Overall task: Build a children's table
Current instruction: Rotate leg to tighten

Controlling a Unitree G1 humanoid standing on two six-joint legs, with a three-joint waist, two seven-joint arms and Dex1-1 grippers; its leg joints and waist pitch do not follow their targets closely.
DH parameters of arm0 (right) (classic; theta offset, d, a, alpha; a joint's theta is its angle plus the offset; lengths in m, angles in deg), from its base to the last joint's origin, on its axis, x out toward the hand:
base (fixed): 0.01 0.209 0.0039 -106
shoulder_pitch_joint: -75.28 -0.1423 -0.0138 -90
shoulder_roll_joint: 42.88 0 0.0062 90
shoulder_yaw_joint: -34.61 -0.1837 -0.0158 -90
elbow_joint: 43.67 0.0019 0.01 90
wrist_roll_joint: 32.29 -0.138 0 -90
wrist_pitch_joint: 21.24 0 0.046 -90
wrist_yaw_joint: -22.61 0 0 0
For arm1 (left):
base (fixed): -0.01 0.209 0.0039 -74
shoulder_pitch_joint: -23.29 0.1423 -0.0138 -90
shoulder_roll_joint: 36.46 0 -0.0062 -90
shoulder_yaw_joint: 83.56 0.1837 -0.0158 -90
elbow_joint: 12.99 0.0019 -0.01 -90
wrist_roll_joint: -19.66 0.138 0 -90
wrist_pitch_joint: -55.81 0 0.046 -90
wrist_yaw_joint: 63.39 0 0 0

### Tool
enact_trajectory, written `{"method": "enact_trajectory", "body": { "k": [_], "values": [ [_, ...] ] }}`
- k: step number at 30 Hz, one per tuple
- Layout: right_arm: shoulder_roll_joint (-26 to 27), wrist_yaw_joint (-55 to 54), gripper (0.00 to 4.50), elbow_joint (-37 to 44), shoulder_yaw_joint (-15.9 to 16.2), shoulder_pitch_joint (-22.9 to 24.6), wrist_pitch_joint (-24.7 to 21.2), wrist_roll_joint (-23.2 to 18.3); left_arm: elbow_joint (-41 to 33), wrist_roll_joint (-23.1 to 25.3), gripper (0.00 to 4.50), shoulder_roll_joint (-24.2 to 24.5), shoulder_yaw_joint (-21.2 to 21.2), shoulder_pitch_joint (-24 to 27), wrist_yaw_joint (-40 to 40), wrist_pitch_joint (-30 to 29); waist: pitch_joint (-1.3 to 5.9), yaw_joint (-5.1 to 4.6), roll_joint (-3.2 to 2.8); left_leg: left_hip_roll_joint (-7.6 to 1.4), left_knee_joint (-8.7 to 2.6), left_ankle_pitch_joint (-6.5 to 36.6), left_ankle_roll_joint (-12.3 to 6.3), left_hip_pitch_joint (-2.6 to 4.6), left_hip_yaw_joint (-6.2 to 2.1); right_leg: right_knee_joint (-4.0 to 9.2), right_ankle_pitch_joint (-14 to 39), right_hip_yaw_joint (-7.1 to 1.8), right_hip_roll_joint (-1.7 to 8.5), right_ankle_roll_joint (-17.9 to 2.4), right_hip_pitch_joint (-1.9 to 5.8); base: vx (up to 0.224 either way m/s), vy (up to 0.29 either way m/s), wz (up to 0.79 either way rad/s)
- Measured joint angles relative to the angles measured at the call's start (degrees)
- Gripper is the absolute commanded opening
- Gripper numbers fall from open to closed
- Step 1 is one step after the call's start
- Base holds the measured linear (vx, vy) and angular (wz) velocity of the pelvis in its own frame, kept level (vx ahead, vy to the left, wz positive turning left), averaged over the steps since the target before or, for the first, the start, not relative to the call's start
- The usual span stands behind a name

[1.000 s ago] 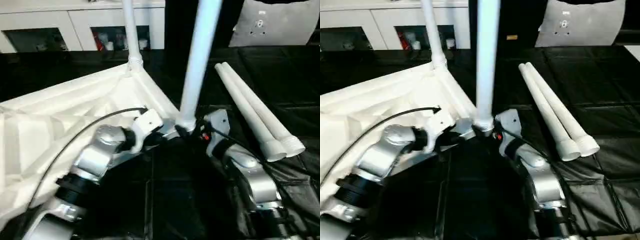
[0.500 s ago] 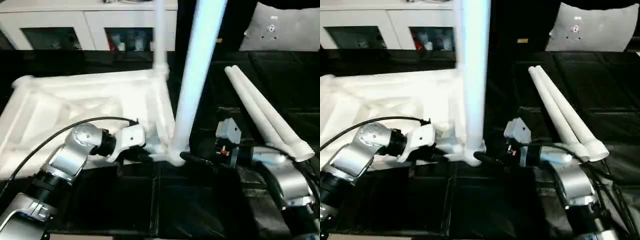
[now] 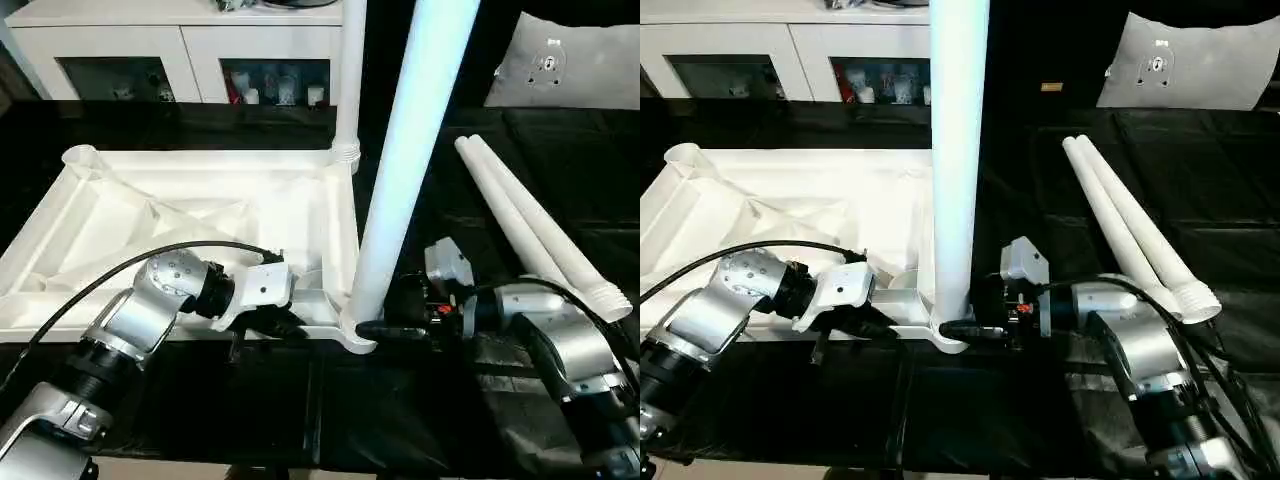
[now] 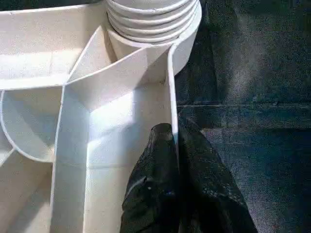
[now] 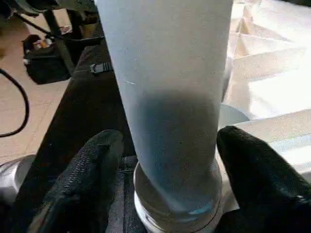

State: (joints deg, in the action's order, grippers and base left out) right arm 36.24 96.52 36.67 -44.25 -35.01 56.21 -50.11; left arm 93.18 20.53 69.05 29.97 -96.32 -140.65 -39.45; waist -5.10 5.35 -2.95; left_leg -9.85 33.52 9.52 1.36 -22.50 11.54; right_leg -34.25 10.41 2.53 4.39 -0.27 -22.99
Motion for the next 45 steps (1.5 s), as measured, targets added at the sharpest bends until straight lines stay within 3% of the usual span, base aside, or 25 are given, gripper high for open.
{"method": "enact_trajectory", "body": {
  "k": [13,21,27,33,37,41,45],
  "values": [
    [-0.76,1.38,2.03,-0.86,0.61,-1.21,-2.05,-0.33,0.6,0.0,0.0,0.21,0.05,-0.05,-1.06,1.61,0.01,0.21,0.02,-0.01,0.02,0.0,0.0,0.0,0.0,-0.01,0.0,0.0,0.0,0.0,0.0,0.0,0.0,0.0],
    [-0.78,1.26,1.96,0.28,0.51,-0.12,-3.08,-0.5,0.61,-0.03,0.0,-0.02,0.04,-0.15,-1.21,1.24,0.04,0.41,-0.03,0.0,0.0,0.0,0.0,0.0,0.0,0.01,0.01,0.0,0.0,0.01,0.0,0.0,0.0,0.0],
    [1.24,-4.77,1.96,4.49,-1.36,3.77,-5.6,-0.72,0.62,-0.68,0.0,-2.18,-0.98,-0.33,0.3,-5.41,0.13,0.58,-0.22,0.0,-0.06,0.01,0.01,0.31,0.01,0.03,0.03,-0.04,0.01,0.04,0.26,0.0,0.0,0.0],
    [8.53,-20.72,1.96,5.08,-4.84,5.7,-5.73,2.76,2.47,1.17,0.0,-6.81,-3.68,-1.83,8.93,-13.75,0.05,-0.85,-0.32,0.1,-0.15,0.01,0.02,0.55,-0.01,0.25,0.32,-0.08,0.08,0.52,0.23,-0.028,0.006,-0.04],
    [15.48,-36.12,1.95,4.19,-8.79,5.21,-6.82,6.51,5.05,1.89,0.0,-14.89,-5.91,-3.95,19.37,-20.92,-0.1,-2.47,-0.49,0.42,-0.52,0.02,0.01,0.58,-0.18,1.31,0.39,0.09,0.28,0.63,0.22,-0.055,0.036,-0.09],
    [21.99,-50.77,1.95,-0.15,-11.08,0.58,-7.1,10.08,9.23,2.18,0.0,-22.05,-8.04,-6.84,30.05,-24.01,-0.61,-4.0,-0.64,0.93,-0.85,0.02,0.0,0.47,-0.54,2.5,0.45,1.1,1.05,0.7,0.25,-0.042,0.056,-0.14],
    [26.9,-60.4,1.95,-3.02,-12.72,-2.53,-6.95,12.68,12.76,2.68,0.0,-25.96,-9.79,-9.09,36.51,-24.51,-1.15,-4.97,-1.09,1.0,-1.49,0.03,0.0,0.43,-1.22,4.21,0.46,1.98,1.05,0.71,0.69,-0.01,0.013,-0.04]
  ]
}}
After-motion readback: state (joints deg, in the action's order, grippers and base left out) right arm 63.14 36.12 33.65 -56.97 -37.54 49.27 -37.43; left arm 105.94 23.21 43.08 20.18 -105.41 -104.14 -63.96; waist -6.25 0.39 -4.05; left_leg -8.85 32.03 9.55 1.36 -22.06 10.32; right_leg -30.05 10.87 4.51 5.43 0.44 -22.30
